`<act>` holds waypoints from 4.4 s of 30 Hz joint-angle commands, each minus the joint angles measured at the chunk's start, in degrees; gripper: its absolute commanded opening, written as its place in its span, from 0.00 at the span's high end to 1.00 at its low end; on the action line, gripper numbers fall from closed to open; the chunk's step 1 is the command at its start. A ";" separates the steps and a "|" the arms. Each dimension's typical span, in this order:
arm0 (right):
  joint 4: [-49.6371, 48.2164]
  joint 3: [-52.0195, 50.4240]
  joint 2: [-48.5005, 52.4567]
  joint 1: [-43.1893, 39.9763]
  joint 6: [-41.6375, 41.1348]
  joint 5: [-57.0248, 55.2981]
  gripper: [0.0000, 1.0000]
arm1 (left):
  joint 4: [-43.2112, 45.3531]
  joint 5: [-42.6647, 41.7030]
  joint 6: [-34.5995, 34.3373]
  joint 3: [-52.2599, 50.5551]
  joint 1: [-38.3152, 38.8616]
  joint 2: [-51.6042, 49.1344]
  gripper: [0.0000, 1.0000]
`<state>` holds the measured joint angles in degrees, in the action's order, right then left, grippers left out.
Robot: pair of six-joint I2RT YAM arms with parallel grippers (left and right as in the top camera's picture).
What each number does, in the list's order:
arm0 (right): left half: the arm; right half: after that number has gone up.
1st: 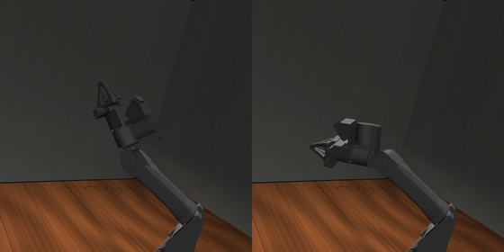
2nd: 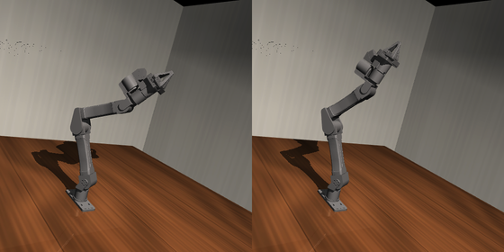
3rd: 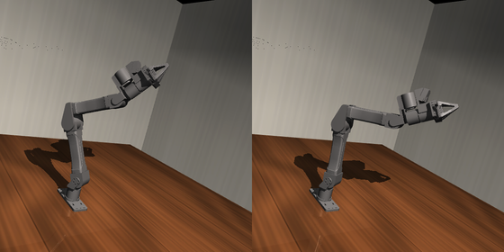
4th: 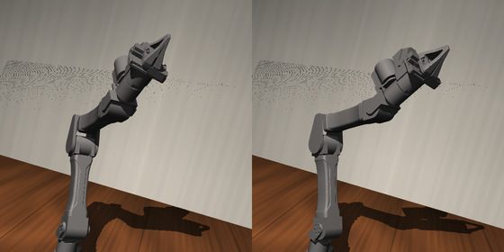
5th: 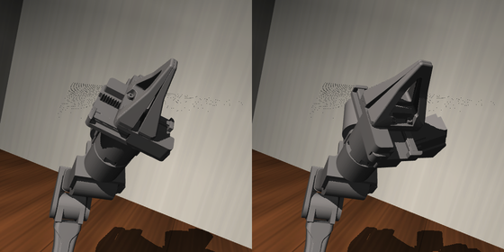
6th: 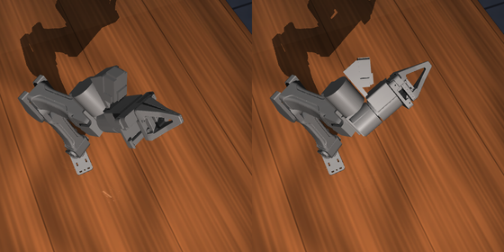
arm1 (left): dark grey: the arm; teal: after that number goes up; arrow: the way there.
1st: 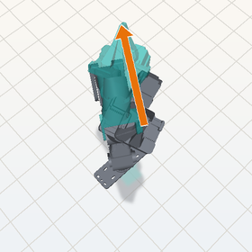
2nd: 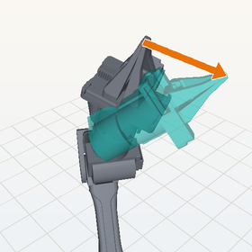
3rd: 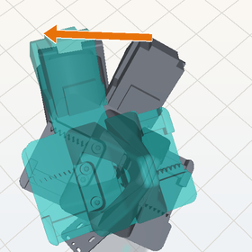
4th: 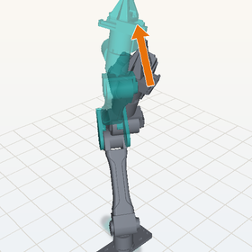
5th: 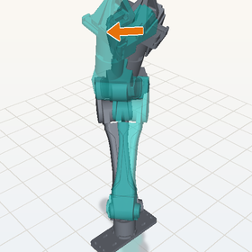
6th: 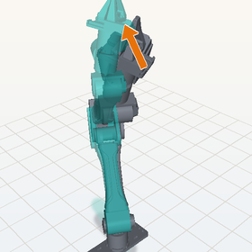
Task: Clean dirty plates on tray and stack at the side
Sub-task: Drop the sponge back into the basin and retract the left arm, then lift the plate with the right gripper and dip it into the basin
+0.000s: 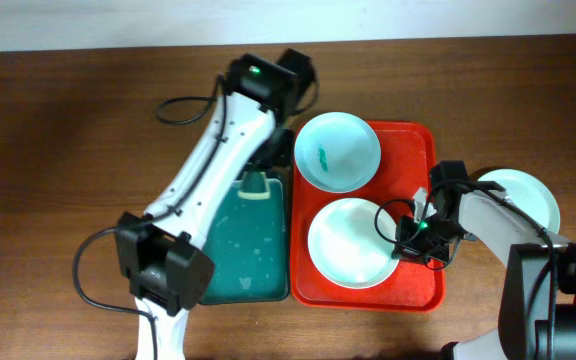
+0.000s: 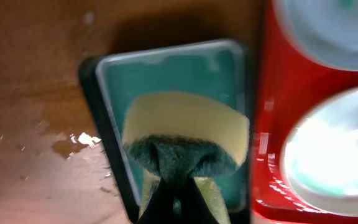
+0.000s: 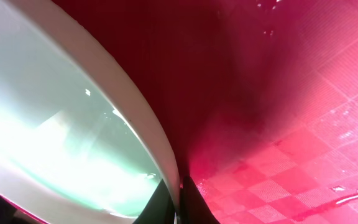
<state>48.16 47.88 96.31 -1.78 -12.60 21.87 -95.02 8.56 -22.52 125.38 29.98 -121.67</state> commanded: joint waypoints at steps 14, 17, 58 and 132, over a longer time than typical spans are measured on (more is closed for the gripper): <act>-5.57 -0.79 1.14 -0.07 0.31 -6.51 0.95 | 21.09 -5.84 -3.52 -34.80 -5.81 13.11 0.50; -0.35 2.93 -0.44 -0.11 1.68 -6.75 0.96 | 20.81 -5.88 -0.92 -34.80 -8.48 23.85 0.37; -5.46 24.68 -9.16 58.34 -8.52 -64.48 0.96 | 17.94 -5.81 0.11 -34.82 -17.88 45.72 0.01; -10.27 26.77 -11.37 64.61 3.91 -78.14 0.96 | 17.97 -5.81 0.11 -34.82 -17.88 45.72 0.01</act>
<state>37.60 73.41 86.06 63.16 -8.88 -52.27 -76.99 2.79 -23.35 90.52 12.36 -75.96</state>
